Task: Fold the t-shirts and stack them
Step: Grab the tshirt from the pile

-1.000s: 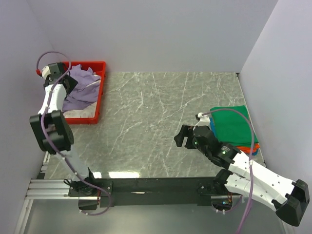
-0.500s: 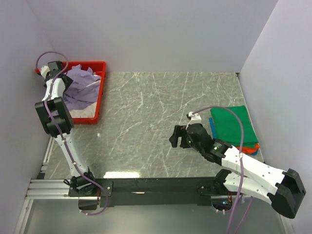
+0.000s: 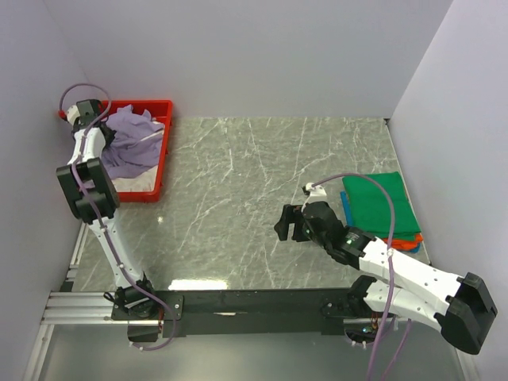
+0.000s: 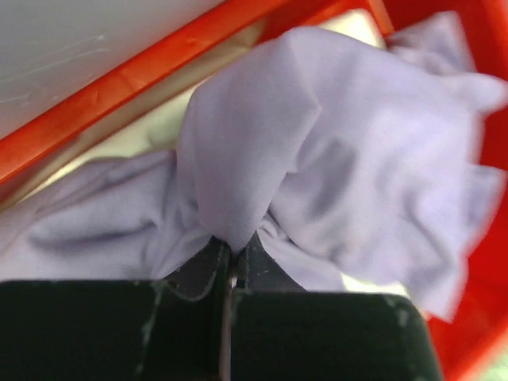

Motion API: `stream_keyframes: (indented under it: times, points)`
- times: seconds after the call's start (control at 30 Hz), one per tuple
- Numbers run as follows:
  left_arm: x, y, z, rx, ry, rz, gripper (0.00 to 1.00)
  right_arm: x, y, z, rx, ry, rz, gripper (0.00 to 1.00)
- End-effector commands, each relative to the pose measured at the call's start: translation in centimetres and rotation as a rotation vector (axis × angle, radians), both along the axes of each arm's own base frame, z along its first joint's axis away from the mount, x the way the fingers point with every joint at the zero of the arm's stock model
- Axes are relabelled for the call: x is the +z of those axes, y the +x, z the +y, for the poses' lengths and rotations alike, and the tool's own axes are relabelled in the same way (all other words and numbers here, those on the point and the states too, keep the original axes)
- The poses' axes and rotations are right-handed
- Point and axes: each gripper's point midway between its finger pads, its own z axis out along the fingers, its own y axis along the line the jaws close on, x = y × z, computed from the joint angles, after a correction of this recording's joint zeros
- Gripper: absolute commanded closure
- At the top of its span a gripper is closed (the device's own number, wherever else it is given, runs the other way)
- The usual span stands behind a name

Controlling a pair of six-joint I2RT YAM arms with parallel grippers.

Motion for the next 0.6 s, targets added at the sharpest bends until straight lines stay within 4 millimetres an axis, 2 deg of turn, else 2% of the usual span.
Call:
stream_keyframes:
  times: [0.0,0.07,0.1,0.17,0.2,0.23,0.27,0.3,0.37,0.4,0.47,0.5,0.53,0.57]
  points:
    - [13.2,0.9,-1.5,-0.088,0.076,-0.277,1.00,0.9,0.2,0.2,-0.001,0.029,-0.035,0.14]
    - [15.8,0.7,-2.8,-0.136,0.083,-0.325,1.00,1.3,0.2,0.2,-0.001,0.032,-0.040,0.14]
    - [18.7,0.2,-3.6,-0.155,0.098,-0.375,1.00,1.5,0.3,0.2,-0.001,0.034,-0.042,0.14]
    - [21.8,0.0,-5.5,-0.220,0.105,-0.433,1.00,2.2,0.5,0.3,-0.001,0.038,-0.049,0.14]
    - [24.1,-0.6,-6.4,-0.241,0.115,-0.471,1.00,2.5,0.4,0.5,0.003,0.041,-0.050,0.14]
    - [25.4,-0.8,-7.6,-0.271,0.121,-0.491,1.00,2.7,0.4,0.5,0.004,0.043,-0.048,0.14]
    - [28.1,-1.6,-8.9,-0.313,0.127,-0.543,1.00,3.3,0.6,0.6,0.005,0.053,-0.056,0.14]
    - [29.4,-1.9,-9.8,-0.339,0.131,-0.569,1.00,3.7,0.6,0.7,0.004,0.060,-0.060,0.14]
    - [32.0,-2.6,-13.0,-0.428,0.123,-0.621,1.00,4.5,0.7,0.9,0.002,0.071,-0.069,0.14]
    - [34.5,-3.7,-14.2,-0.459,0.134,-0.669,1.00,4.8,0.8,0.9,0.001,0.075,-0.070,0.14]
    - [36.6,-4.7,-17.6,-0.534,0.131,-0.709,1.00,5.6,0.9,1.1,0.000,0.085,-0.076,0.14]
    - [38.5,-6.0,-19.2,-0.573,0.137,-0.752,1.00,6.0,0.9,1.1,0.000,0.089,-0.079,0.14]
    - [39.4,-6.7,-21.2,-0.621,0.134,-0.775,1.00,6.3,0.9,1.1,-0.001,0.092,-0.081,0.14]
    - [40.2,-7.3,-22.4,-0.643,0.130,-0.792,1.00,6.9,1.0,1.0,-0.005,0.094,-0.090,0.14]
